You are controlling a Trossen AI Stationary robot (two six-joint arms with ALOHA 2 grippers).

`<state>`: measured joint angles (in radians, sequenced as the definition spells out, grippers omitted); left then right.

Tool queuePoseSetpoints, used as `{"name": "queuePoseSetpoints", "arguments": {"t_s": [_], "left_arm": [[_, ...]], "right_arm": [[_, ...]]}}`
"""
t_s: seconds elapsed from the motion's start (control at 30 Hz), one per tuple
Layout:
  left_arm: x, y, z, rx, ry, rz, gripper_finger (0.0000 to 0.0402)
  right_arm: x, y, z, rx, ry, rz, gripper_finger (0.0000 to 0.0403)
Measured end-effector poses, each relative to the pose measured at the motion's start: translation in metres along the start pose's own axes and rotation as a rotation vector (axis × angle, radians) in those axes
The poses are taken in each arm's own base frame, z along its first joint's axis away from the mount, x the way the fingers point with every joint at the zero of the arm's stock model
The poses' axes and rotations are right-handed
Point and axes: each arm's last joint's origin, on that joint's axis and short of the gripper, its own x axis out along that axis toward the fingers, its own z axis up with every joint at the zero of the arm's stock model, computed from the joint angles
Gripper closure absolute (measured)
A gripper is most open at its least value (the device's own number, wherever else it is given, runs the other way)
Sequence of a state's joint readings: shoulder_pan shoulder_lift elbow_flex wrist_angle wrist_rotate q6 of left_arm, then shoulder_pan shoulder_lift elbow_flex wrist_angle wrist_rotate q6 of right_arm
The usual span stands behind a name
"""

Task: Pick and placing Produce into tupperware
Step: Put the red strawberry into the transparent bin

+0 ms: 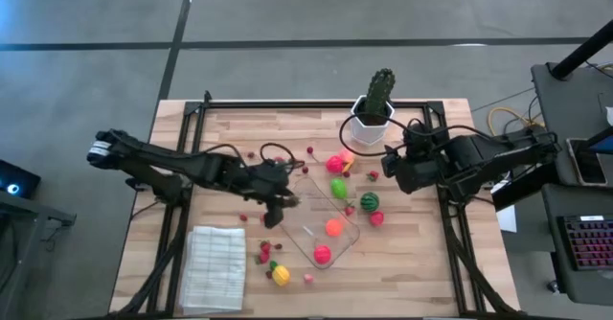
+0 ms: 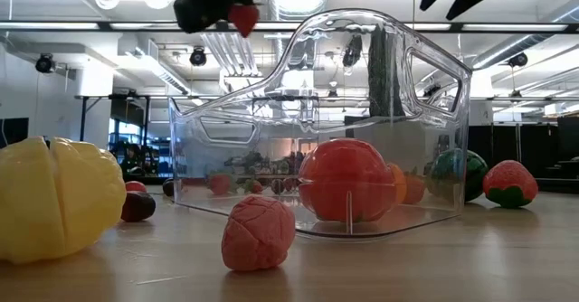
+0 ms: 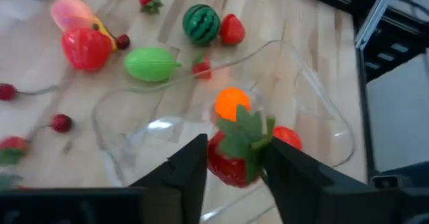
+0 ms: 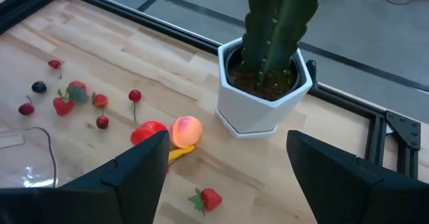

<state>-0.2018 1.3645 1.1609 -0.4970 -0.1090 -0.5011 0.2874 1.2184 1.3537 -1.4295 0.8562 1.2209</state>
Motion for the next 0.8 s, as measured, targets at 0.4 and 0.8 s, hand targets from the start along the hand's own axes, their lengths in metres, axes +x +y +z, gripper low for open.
{"name": "queuePoseSetpoints", "arguments": {"t_s": [0.4, 0.8], "left_arm": [[-0.009, 0.001, 0.005, -0.051, -0.054, 0.010, 0.0121], [-0.076, 0.023, -0.005, -0.111, -0.048, 0.114, 0.0128]], "right_arm": [[-0.003, -0.005, 0.001, -0.045, 0.012, 0.018, 0.0110], [0.004, -0.003, -0.012, -0.023, 0.166, 0.037, 0.0110]]}}
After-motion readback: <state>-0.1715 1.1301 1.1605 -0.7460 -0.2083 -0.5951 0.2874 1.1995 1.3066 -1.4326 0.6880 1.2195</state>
